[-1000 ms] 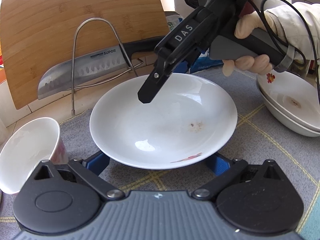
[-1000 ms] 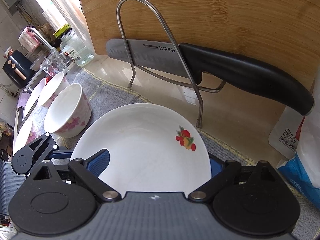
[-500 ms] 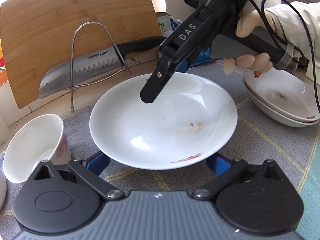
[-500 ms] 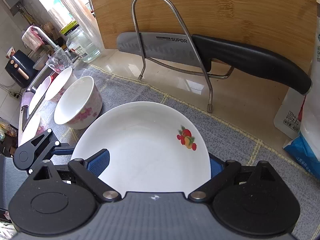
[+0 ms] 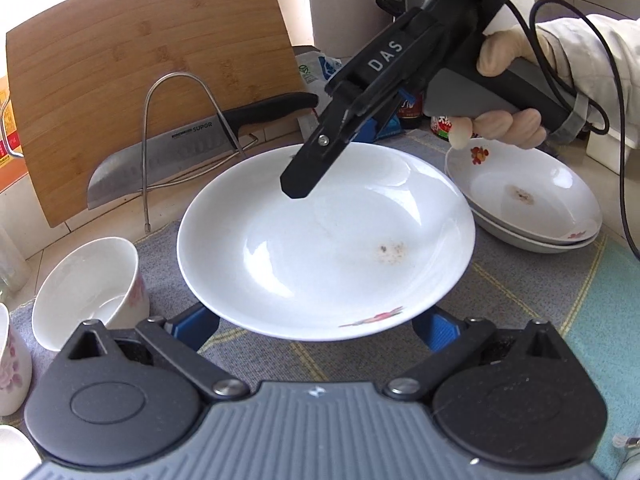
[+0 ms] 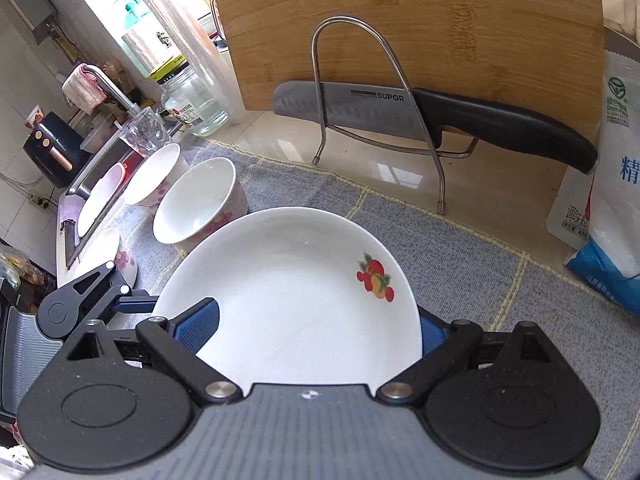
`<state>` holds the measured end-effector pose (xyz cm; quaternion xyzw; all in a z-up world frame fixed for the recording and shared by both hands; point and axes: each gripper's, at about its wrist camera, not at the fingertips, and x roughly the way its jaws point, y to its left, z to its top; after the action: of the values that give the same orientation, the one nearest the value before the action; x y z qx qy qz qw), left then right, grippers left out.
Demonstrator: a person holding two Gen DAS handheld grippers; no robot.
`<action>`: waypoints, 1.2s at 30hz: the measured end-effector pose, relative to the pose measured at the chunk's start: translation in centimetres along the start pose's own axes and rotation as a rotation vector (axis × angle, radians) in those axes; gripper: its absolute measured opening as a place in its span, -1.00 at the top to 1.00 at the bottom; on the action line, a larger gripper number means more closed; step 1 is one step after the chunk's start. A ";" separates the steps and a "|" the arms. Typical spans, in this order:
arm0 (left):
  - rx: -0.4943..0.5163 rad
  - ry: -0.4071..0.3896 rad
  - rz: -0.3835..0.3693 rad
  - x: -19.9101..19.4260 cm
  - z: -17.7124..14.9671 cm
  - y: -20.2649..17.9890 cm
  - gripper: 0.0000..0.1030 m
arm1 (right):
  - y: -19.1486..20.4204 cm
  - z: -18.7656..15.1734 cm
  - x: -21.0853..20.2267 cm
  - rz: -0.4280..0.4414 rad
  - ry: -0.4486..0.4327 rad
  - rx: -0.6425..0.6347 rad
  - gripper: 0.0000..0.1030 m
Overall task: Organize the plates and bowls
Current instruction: 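Lift the fruit-print plate with the right tool toward the plate stack, then lower the fruit-print plate onto the plate stack with the right tool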
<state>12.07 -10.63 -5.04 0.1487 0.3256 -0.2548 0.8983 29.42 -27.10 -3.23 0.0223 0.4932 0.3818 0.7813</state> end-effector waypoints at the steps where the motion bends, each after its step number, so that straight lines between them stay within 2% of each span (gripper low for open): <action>1: 0.001 0.000 -0.003 -0.3 0.0 -0.1 -0.97 | 0.2 -0.2 -0.2 0.000 -0.002 0.000 -0.94; 25: 0.063 -0.006 -0.105 -4.0 0.4 -4.3 -0.97 | 2.8 -6.9 -6.4 -0.072 -0.060 0.060 -0.94; 36: 0.127 -0.012 -0.181 -3.3 1.9 -6.9 -0.97 | 1.5 -10.6 -10.1 -0.131 -0.108 0.134 -0.94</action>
<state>7.07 -15.99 -2.17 0.1737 0.3156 -0.3556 0.8624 17.97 -35.90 -0.41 0.0624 0.4753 0.2944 0.8268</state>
